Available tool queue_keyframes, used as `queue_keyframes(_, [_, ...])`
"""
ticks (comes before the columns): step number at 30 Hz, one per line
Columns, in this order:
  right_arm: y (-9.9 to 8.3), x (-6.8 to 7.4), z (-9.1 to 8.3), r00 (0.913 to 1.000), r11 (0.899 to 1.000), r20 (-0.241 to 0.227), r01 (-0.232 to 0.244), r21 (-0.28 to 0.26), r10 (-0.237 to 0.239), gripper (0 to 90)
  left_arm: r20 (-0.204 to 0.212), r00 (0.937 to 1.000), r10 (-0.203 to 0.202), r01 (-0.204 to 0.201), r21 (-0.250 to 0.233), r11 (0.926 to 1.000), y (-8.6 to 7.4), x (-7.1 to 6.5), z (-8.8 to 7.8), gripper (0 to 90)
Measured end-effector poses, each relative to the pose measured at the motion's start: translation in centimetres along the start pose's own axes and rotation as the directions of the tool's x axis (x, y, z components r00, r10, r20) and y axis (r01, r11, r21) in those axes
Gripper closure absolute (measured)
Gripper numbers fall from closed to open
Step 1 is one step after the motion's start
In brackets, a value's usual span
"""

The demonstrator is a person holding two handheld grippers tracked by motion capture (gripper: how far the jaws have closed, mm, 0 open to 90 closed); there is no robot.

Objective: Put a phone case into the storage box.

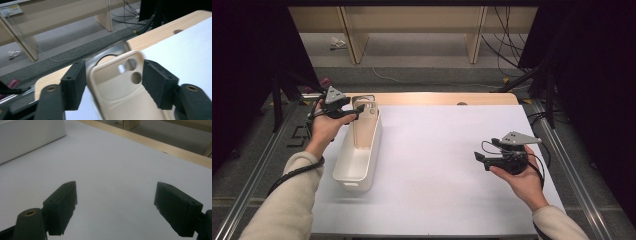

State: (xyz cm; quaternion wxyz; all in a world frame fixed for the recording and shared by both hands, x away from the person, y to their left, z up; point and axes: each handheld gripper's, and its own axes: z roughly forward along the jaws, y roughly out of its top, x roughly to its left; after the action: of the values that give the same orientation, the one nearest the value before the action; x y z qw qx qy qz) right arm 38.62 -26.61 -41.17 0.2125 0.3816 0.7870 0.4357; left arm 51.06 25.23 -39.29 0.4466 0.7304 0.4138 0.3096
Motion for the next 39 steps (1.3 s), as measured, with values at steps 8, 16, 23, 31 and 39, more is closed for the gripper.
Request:
queue_keyframes(8, [0.0,0.0,0.0,1.0,1.0,-0.002,-0.002,-0.002,0.002,18.4,0.098,0.9943,-0.041,0.042,-0.006,0.9991,0.5,-1.9,-2.0,22.1])
queue_keyframes(16, [0.0,0.0,0.0,1.0,1.0,-0.004,-0.003,-0.001,0.003,18.0,0.169,0.9845,-0.047,0.052,-0.027,0.9983,0.1,-4.0,-3.9,12.6])
queue_keyframes(23, [0.0,0.0,0.0,1.0,1.0,-0.006,-0.005,-0.001,0.005,17.7,0.208,0.9775,-0.036,0.043,-0.029,0.9986,-0.7,-5.7,-4.9,12.1])
queue_keyframes(31, [0.0,0.0,0.0,1.0,1.0,-0.007,-0.005,-0.002,0.005,17.5,0.237,0.9716,-0.005,0.014,-0.038,0.9992,-1.4,-7.6,-5.8,13.3])
queue_keyframes(39, [0.0,0.0,-0.1,0.9999,1.0,-0.007,-0.008,-0.006,0.008,17.5,0.262,0.9648,0.019,-0.008,-0.046,0.9989,-2.1,-9.3,-6.3,14.1])
